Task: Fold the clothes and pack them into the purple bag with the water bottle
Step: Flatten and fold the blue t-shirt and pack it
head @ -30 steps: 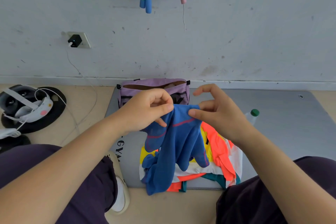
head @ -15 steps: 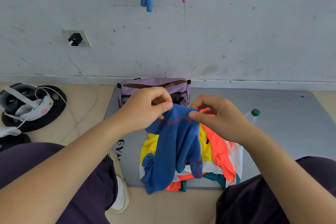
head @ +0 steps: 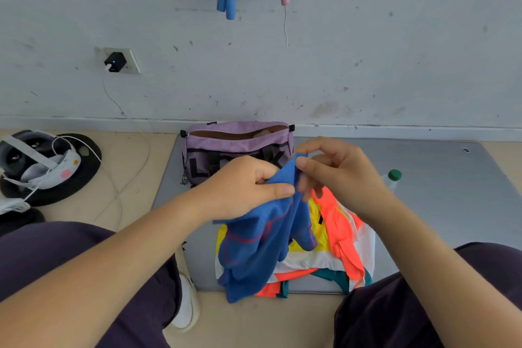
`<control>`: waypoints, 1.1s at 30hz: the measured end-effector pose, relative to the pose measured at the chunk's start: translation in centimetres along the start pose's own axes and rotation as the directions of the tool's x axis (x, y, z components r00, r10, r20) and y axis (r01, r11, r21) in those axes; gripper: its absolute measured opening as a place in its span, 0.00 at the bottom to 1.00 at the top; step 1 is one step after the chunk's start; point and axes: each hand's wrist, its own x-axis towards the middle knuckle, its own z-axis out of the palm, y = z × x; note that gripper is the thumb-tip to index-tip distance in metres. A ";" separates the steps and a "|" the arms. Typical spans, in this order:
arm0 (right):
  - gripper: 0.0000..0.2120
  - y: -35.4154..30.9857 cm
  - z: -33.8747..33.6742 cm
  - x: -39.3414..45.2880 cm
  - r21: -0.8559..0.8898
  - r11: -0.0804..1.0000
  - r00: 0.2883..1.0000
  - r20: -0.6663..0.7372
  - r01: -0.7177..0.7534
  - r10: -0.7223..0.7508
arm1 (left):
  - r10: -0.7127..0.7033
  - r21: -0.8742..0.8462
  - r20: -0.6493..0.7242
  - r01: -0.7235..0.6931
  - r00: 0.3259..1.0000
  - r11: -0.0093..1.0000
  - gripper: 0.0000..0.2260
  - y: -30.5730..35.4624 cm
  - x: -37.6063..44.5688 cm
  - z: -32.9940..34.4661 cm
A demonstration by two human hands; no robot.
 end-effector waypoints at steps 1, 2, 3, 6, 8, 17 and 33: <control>0.03 0.0 0.2 0.0 0.066 0.998 1.000 0.009 -0.008 0.007 | -0.004 -0.035 0.011 0.005 1.000 0.999 0.20 0.0 0.1 0.1; 0.03 0.1 0.4 0.1 0.112 0.994 1.000 0.011 -0.019 0.018 | -0.005 -0.061 0.038 0.007 0.999 0.998 0.19 0.1 0.1 0.2; 0.06 0.0 0.5 0.1 0.143 0.989 1.000 0.007 -0.026 0.026 | 0.005 -0.078 0.083 0.002 0.997 0.997 0.16 0.2 0.0 0.1; 0.12 0.4 0.6 0.2 0.084 0.996 0.999 -0.030 -0.012 0.015 | 0.019 -0.118 0.283 0.015 0.959 0.993 0.08 0.5 -0.3 0.0; 0.08 0.6 0.7 0.0 -0.035 0.999 0.998 -0.057 0.010 -0.012 | -0.013 -0.095 0.302 0.043 0.953 0.995 0.07 0.3 -0.4 -0.2; 0.08 -0.9 -0.5 -0.7 0.239 0.971 0.929 0.361 -0.010 -0.079 | 0.006 -0.140 0.246 0.029 0.969 0.990 0.25 -0.3 0.2 -1.4; 0.11 0.6 0.0 0.0 0.195 0.979 0.998 0.017 -0.064 0.062 | -0.068 -0.141 0.014 0.069 0.998 0.988 0.12 -0.4 0.6 -1.2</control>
